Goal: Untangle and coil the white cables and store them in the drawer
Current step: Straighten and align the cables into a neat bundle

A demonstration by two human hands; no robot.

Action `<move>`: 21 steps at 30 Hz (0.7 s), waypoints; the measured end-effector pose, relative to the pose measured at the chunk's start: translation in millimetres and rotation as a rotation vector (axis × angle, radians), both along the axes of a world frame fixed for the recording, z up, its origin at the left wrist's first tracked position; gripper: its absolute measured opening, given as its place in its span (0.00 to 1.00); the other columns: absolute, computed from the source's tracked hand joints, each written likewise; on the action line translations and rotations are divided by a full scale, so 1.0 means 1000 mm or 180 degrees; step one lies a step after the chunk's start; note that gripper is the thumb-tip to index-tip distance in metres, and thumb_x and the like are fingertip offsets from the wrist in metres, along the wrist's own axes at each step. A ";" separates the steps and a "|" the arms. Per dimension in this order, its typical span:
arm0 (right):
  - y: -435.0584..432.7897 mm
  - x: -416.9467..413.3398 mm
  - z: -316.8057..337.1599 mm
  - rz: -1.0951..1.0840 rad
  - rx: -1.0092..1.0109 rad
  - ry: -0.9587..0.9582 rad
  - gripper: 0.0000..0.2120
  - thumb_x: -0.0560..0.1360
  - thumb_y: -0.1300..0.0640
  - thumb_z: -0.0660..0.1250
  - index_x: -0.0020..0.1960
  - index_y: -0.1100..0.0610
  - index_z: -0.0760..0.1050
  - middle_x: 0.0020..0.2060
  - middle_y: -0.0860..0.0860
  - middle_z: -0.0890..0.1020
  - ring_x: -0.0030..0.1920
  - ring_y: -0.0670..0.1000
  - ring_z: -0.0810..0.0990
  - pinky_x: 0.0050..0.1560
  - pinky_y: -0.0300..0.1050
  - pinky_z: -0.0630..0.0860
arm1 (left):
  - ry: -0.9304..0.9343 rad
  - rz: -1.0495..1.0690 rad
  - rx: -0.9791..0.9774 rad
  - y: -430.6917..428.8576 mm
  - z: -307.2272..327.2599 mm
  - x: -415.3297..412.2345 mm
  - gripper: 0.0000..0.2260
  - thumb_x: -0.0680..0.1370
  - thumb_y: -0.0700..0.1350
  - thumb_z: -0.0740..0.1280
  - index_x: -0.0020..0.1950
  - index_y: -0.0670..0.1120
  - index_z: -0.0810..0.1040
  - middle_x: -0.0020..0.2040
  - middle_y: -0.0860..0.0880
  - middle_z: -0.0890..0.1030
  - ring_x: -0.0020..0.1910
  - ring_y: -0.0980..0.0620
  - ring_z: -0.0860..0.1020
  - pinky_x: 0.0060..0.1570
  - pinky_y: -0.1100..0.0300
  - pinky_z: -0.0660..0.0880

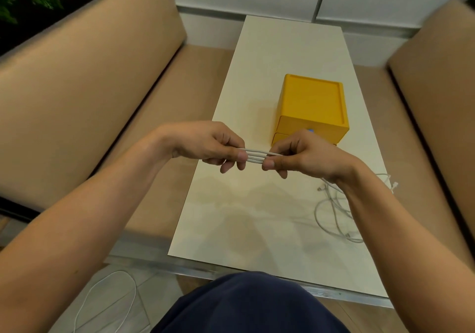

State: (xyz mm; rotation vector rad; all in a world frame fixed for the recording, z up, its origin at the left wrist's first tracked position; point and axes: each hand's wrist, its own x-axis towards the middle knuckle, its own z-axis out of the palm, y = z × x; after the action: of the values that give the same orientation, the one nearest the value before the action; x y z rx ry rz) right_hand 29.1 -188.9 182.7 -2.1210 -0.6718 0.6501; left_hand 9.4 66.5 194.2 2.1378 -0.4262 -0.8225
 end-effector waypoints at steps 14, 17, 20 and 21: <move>-0.005 0.001 -0.004 -0.0364 0.0002 -0.0227 0.14 0.82 0.48 0.67 0.44 0.52 0.86 0.29 0.47 0.80 0.30 0.46 0.68 0.32 0.43 0.65 | -0.0330 0.0296 0.0051 0.001 -0.008 0.004 0.16 0.83 0.60 0.63 0.47 0.52 0.84 0.33 0.52 0.66 0.33 0.52 0.62 0.32 0.61 0.59; -0.007 0.004 -0.004 -0.0584 -0.0001 -0.0231 0.15 0.80 0.47 0.70 0.39 0.53 0.85 0.26 0.48 0.74 0.29 0.48 0.65 0.30 0.42 0.61 | -0.0545 0.0254 0.0123 -0.005 -0.007 0.007 0.13 0.84 0.57 0.63 0.48 0.53 0.84 0.32 0.50 0.67 0.34 0.49 0.63 0.33 0.56 0.60; -0.008 0.005 -0.004 -0.0781 0.0080 -0.0258 0.18 0.79 0.46 0.71 0.35 0.54 0.84 0.24 0.45 0.72 0.28 0.47 0.64 0.29 0.41 0.61 | -0.0641 0.0214 0.0217 -0.007 -0.005 0.011 0.10 0.83 0.55 0.66 0.47 0.54 0.83 0.32 0.51 0.70 0.34 0.49 0.65 0.34 0.56 0.61; -0.009 0.005 -0.004 -0.0811 0.0116 -0.0269 0.19 0.80 0.45 0.70 0.35 0.55 0.83 0.23 0.45 0.73 0.28 0.46 0.64 0.29 0.39 0.61 | -0.0670 0.0200 0.0240 -0.006 -0.004 0.012 0.10 0.83 0.56 0.66 0.46 0.54 0.83 0.31 0.51 0.70 0.34 0.50 0.66 0.33 0.57 0.61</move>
State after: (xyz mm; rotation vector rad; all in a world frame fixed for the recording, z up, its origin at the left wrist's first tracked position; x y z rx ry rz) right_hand 34.0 -197.7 179.1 -2.1629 -0.4440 0.4078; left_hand 21.5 60.2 190.5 2.3061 -0.4390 -0.5887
